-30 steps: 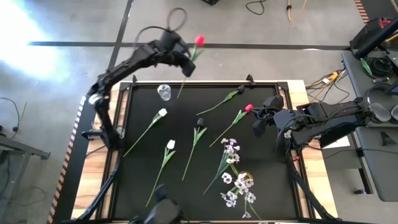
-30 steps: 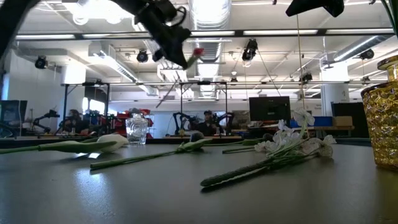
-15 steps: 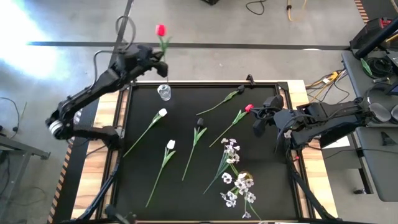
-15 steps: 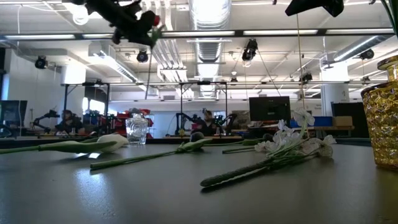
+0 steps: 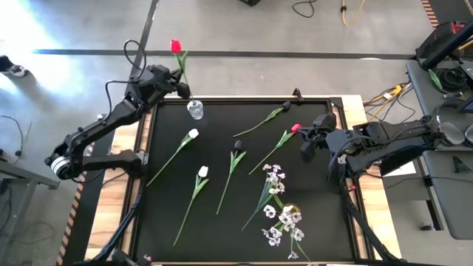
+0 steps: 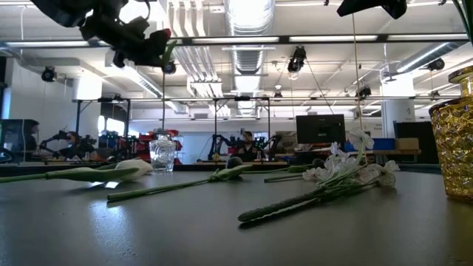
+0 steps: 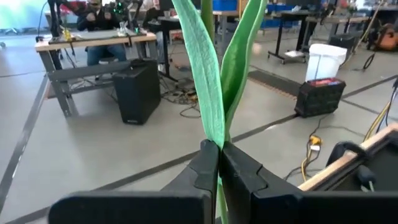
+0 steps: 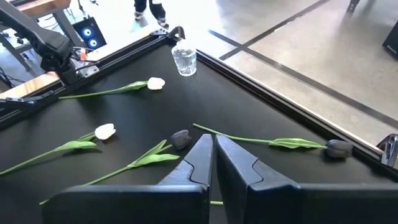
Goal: Sort flowers into vase by color
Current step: Put the left red flower into the transparent vase
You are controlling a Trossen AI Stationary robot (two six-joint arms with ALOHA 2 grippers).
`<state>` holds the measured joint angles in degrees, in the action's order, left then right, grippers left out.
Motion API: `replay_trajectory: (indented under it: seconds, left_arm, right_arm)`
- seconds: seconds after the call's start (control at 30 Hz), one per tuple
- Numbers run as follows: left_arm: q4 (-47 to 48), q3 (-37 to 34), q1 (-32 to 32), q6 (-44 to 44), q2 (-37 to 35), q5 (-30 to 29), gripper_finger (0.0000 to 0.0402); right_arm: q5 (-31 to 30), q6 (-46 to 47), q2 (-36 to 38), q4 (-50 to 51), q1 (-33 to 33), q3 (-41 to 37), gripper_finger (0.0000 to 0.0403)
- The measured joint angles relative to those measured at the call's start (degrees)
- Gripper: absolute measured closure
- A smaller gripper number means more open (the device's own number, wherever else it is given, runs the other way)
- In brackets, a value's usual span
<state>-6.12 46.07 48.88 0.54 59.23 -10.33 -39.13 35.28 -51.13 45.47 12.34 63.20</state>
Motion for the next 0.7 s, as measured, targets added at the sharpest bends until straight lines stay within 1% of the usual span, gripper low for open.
replay_trajectory:
  seconds: [0.43, 0.63, 0.7]
  left_arm:
    - [-6.3, -8.4, 0.0, -1.6, 0.2, -1.1, 0.0401]
    - [-14.7, -14.4, 0.0, -1.9, 0.5, -1.2, 0.0401]
    - [-16.3, -15.9, 0.0, -2.0, 0.5, -1.2, 0.0401]
  right_arm:
    - [0.0, -0.8, 0.0, -1.3, 0.0, 0.0, 0.039]
    - [0.0, -0.9, 0.0, -1.5, 0.0, 0.0, 0.039]
    - [0.0, -1.0, 0.0, -1.5, 0.0, 0.0, 0.039]
